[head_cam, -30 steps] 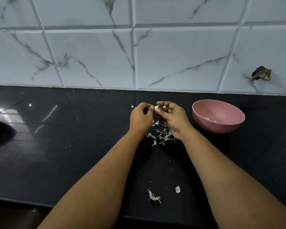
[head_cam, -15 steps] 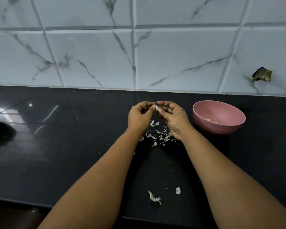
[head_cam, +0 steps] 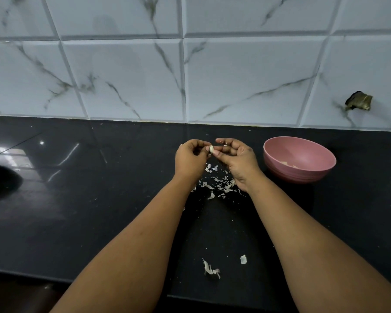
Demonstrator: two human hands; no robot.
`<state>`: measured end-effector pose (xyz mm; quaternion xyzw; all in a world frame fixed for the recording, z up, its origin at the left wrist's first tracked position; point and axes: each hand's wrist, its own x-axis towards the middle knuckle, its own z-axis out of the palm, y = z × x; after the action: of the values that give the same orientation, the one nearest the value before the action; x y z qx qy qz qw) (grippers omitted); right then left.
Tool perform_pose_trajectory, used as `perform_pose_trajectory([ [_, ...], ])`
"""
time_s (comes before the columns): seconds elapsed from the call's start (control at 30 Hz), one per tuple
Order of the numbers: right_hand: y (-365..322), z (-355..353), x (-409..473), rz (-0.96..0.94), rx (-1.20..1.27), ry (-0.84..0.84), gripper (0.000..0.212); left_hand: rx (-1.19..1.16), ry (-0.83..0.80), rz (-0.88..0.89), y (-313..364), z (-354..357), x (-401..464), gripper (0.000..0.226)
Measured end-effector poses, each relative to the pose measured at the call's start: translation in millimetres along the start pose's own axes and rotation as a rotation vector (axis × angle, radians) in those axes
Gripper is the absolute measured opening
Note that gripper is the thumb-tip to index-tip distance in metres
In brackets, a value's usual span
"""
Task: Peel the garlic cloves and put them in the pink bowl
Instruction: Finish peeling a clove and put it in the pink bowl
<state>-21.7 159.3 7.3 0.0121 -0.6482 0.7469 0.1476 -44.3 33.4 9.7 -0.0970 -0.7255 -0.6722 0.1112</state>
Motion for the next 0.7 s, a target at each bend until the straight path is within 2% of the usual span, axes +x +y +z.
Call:
perform_pose_trajectory([
  [0.07, 0.4, 0.1, 0.5, -0.001, -0.001, 0.001, 0.032, -0.019, 0.0, -0.022, -0.2, 1.1, 0.0, 0.01],
  [0.2, -1.4, 0.5, 1.3, -0.025, 0.005, 0.013, 0.03, -0.212, -0.022, -0.125, 3.0, 3.2, -1.3, 0.009],
  [0.37, -0.2, -0.1, 1.5, -0.041, 0.008, 0.02, 0.029, -0.215, -0.065, -0.125, -0.6, 3.1, -1.7, 0.002],
  [0.6, 0.0, 0.3, 2.9, -0.045, 0.101, 0.024, 0.03, -0.58, -0.136, -0.28, 5.5, 1.5, -2.6, 0.005],
  [0.7, -0.1, -0.3, 2.4, -0.029, 0.108, -0.001, 0.03, -0.587, -0.135, -0.3, 8.1, -0.5, -3.2, 0.008],
])
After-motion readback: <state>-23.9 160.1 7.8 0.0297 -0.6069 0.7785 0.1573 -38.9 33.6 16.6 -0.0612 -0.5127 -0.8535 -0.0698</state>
